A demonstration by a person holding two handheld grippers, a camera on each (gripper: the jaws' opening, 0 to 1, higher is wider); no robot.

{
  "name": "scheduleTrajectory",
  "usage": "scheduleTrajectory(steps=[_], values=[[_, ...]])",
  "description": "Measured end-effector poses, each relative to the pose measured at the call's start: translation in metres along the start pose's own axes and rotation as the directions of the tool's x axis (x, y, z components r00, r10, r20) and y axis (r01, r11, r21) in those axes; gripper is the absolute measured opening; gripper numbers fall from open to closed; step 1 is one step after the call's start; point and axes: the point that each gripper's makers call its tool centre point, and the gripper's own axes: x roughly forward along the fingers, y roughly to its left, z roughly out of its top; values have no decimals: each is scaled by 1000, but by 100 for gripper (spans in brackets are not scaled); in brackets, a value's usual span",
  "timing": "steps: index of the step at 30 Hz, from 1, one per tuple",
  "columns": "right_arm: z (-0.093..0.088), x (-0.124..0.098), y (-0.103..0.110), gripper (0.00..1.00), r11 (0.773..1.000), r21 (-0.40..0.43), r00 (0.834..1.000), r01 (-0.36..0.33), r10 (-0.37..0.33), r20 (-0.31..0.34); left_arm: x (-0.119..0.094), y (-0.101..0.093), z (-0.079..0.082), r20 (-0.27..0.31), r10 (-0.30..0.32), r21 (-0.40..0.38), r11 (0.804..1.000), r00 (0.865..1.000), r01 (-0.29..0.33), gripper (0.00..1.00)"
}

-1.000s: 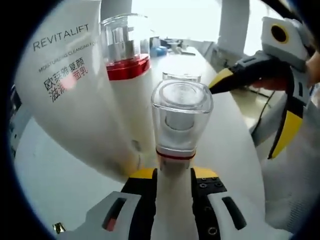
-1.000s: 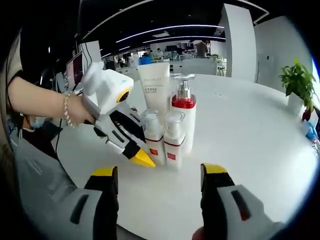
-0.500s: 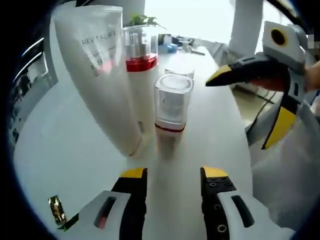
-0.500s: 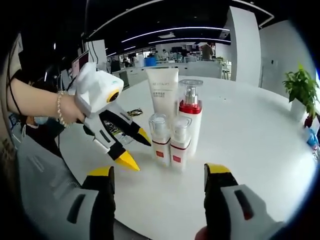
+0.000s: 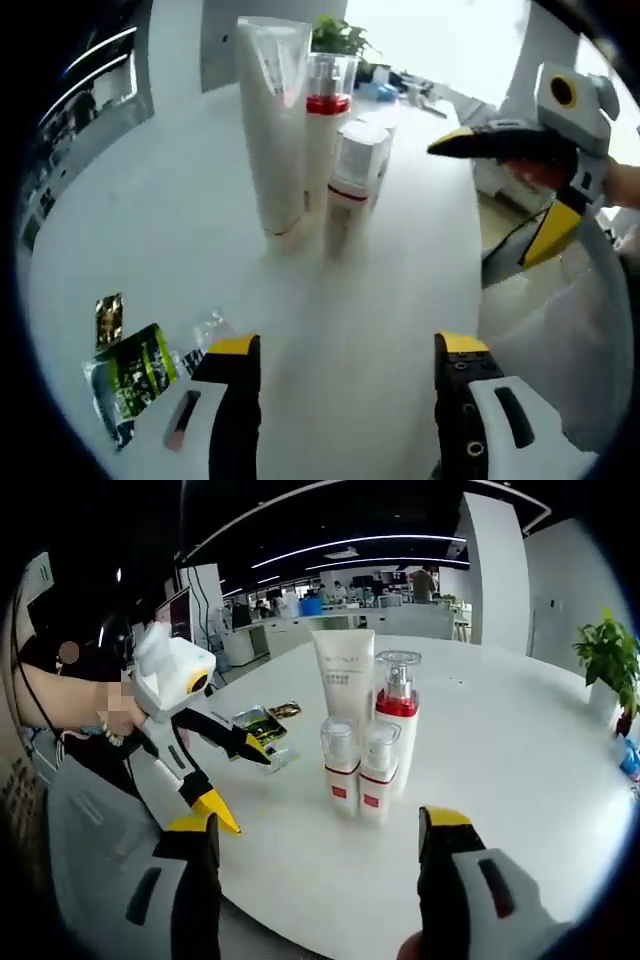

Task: Arrange the skincare products in the storage area until every visible bottle or jar stands upright without overlapping.

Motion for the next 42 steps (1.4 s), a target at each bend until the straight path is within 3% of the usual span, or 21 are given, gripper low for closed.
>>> scheduleTrajectory(steps=[4, 20, 42], values=[[1, -3, 5, 86, 1000, 8, 1000, -21, 21, 0, -13, -1, -11, -6, 35, -55, 998, 999, -36, 82], [2, -19, 13, 97, 996, 45, 997, -70, 70, 20, -54, -15, -44, 38, 109, -220, 971, 993, -98, 93], [-6, -28, 30, 99, 992, 64, 994, -111, 110, 12, -88, -29, -81, 35, 202, -334, 925, 979, -179, 97]])
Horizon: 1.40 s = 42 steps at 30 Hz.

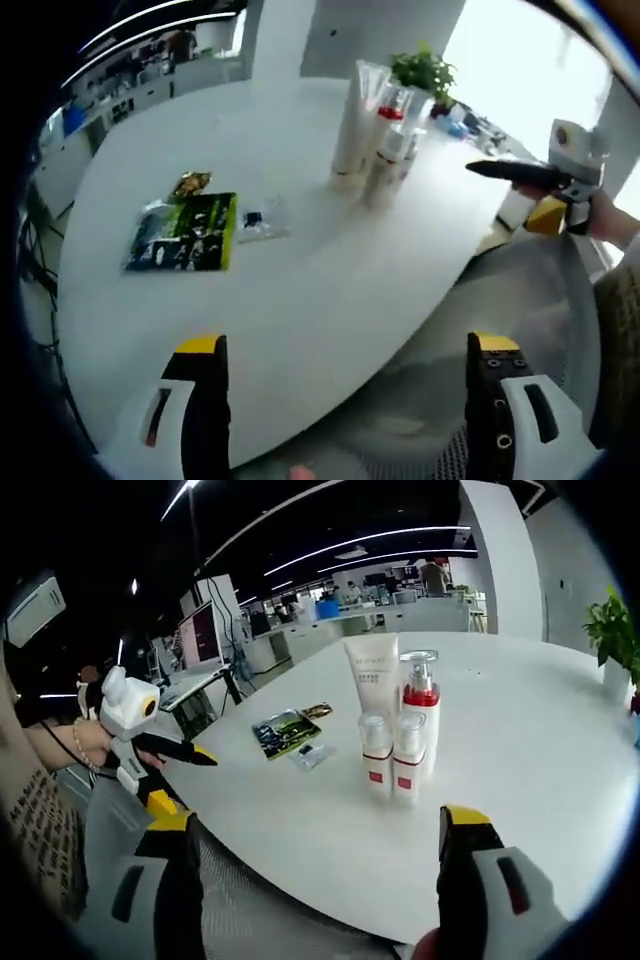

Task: Arrange the skincare products in the storage area until every visible bottle or jar stands upright without overlapping.

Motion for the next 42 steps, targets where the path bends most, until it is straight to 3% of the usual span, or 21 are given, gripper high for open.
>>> scheduleTrajectory(steps=[8, 18, 32, 37, 42], values=[[-2, 1, -1, 99, 1000, -2, 1000, 7, -7, -2, -1, 1, -9, -19, 8, -14, 1000, 1000, -9, 97], [-4, 2, -4, 98, 1000, -6, 1000, 14, -14, -9, 1, 9, 1, -7, 38, -23, 999, 999, -38, 96], [-7, 4, -5, 97, 1000, -25, 999, 16, -17, -28, 12, 36, 22, -5, 102, -152, 983, 995, -102, 97], [-9, 5, -6, 97, 1000, -24, 999, 20, -21, -40, 22, 47, 31, -6, 124, -243, 962, 992, -122, 97], [-11, 5, -8, 97, 1000, -16, 999, 26, -27, -45, 33, 62, 40, -21, 169, -334, 928, 985, -166, 97]])
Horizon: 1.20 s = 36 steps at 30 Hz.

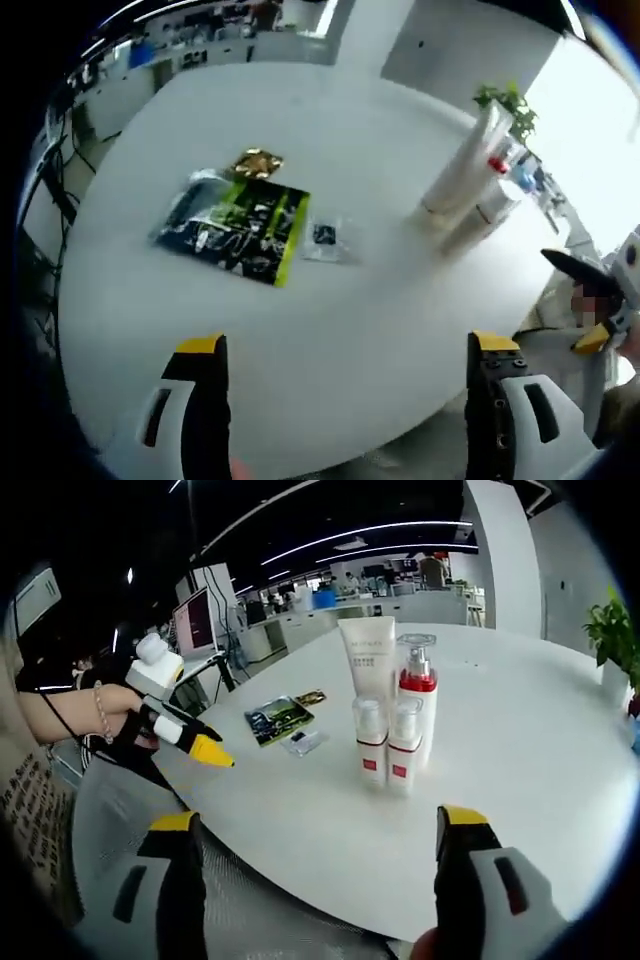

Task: Arrange the skincare products in the storage area until every visible bottle or jar stands upright without overlapping.

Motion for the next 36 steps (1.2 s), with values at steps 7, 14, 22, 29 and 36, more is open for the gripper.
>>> scheduleTrajectory(steps=[7, 14, 22, 29, 36], values=[[-2, 0, -4, 97, 1000, 12, 1000, 14, -14, -7, 13, 12, 16, 9, 93, -160, 983, 996, -91, 97], [-3, 0, -8, 96, 999, 34, 1000, 29, -28, -13, 27, 29, 40, 46, 194, -294, 940, 980, -173, 97], [-4, 0, -12, 96, 997, 55, 999, 47, -46, -20, 47, 51, 68, 88, 314, -403, 879, 945, -255, 97], [-5, 0, -15, 96, 995, 74, 998, 64, -63, -23, 56, 74, 77, 47, 438, -452, 811, 898, -372, 97], [-7, 0, -18, 96, 993, 88, 997, 78, -75, -29, 65, 88, 81, 9, 491, -543, 734, 871, -408, 97]])
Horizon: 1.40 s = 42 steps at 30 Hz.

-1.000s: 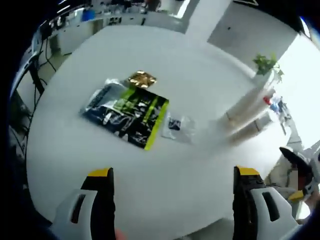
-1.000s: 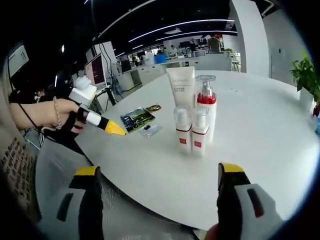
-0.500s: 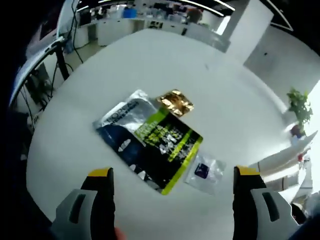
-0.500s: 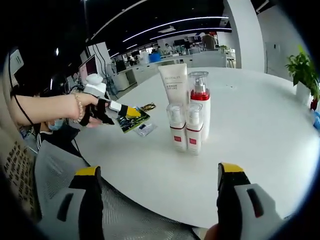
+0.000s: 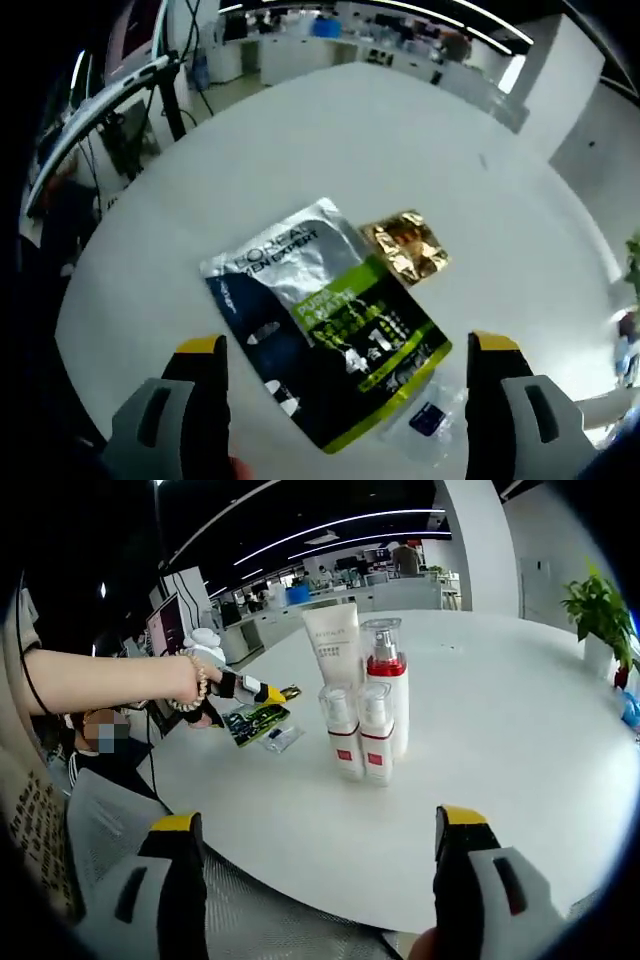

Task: Arrange the skincare products in the storage area until every visible bottle or jar stands upright without overlapping.

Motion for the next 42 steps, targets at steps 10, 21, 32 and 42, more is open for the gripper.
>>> scheduleTrajectory(steps=[10, 21, 32, 42], values=[[-2, 1, -2, 96, 1000, 8, 1000, 7, -7, -10, 13, 12, 6, 31, 118, 35, 992, 993, -119, 97], [-3, 1, -3, 96, 1000, 17, 1000, 11, -11, -16, 18, 14, 10, 44, 153, 55, 986, 987, -156, 97], [-4, 1, -3, 96, 1000, 18, 1000, 9, -9, -22, 16, 19, 13, 67, 104, 143, 983, 992, -113, 90], [-4, 1, -1, 95, 1000, 17, 1000, 2, -2, -22, 7, 32, 14, 91, -4, 259, 966, 996, -19, 76]])
